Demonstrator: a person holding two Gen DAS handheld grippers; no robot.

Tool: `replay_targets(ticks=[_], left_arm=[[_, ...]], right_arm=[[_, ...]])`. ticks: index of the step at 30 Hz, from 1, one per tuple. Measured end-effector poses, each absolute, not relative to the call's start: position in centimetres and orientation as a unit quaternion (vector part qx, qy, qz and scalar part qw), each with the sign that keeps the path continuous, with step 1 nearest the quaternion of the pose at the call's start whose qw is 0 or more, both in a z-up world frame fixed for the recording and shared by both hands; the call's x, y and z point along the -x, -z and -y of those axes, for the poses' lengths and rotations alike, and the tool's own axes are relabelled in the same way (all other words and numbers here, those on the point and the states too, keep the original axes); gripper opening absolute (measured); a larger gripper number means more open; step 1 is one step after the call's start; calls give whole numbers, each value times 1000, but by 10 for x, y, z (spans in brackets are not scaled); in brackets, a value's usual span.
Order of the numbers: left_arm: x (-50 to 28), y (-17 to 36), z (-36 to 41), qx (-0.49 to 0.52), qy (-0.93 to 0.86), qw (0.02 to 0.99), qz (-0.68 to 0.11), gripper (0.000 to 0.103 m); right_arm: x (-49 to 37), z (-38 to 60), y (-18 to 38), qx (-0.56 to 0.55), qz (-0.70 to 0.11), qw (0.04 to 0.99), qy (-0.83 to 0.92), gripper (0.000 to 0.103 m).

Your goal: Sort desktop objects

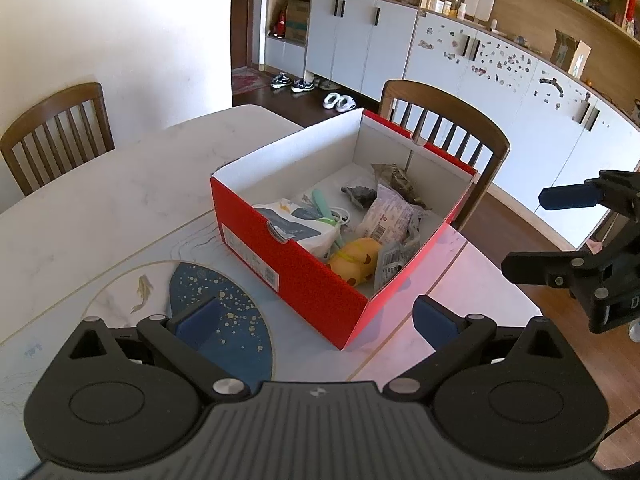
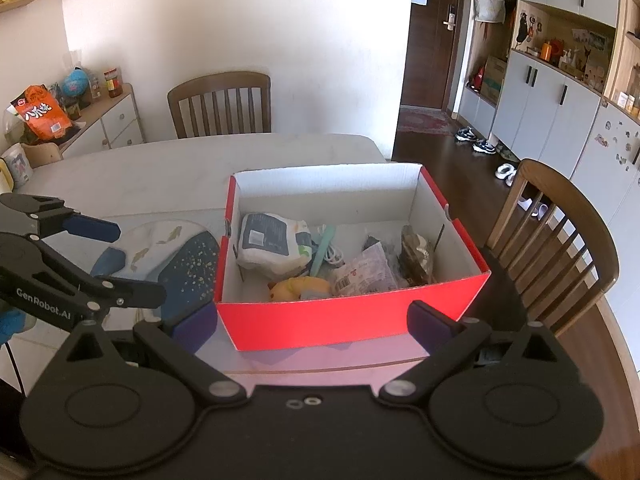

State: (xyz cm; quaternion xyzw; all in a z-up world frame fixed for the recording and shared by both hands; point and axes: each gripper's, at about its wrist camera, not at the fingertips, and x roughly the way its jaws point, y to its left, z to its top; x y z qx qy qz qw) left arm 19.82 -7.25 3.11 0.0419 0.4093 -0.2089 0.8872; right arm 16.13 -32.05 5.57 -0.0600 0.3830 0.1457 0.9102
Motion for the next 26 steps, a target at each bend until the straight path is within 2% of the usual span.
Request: replay_targets(ticks=[26], left_arm=[[-196, -25, 70, -36, 214, 885, -413, 103]], right_arm=[[-164, 322, -52, 65, -392, 906, -144, 102]])
